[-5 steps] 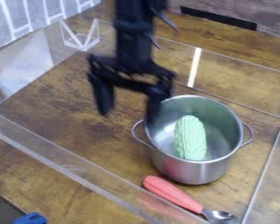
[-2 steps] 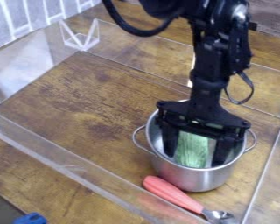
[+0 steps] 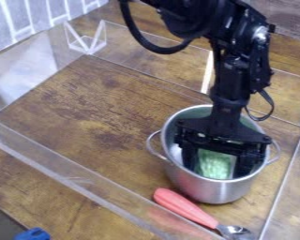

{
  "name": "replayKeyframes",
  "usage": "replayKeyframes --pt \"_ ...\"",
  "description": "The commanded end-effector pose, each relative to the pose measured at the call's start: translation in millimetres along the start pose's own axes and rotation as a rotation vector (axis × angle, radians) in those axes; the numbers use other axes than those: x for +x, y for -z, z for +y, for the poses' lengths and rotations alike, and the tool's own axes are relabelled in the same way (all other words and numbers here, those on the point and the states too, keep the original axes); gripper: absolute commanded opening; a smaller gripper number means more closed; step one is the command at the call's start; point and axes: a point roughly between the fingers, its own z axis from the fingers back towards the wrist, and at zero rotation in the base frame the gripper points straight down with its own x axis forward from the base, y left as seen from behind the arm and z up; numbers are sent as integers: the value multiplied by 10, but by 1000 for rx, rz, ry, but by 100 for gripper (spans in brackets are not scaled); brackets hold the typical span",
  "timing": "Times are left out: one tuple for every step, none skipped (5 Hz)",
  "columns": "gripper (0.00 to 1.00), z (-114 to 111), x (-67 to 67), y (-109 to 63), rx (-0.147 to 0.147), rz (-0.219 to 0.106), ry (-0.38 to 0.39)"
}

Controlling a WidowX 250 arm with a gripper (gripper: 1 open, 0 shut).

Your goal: Remove the green object from the silver pot and put it on the table

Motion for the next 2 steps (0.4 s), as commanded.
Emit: replayKeyframes --pt "100 20 217 -138 -29 -51 -29" --pt "100 106 197 -135 -23 -51 -93"
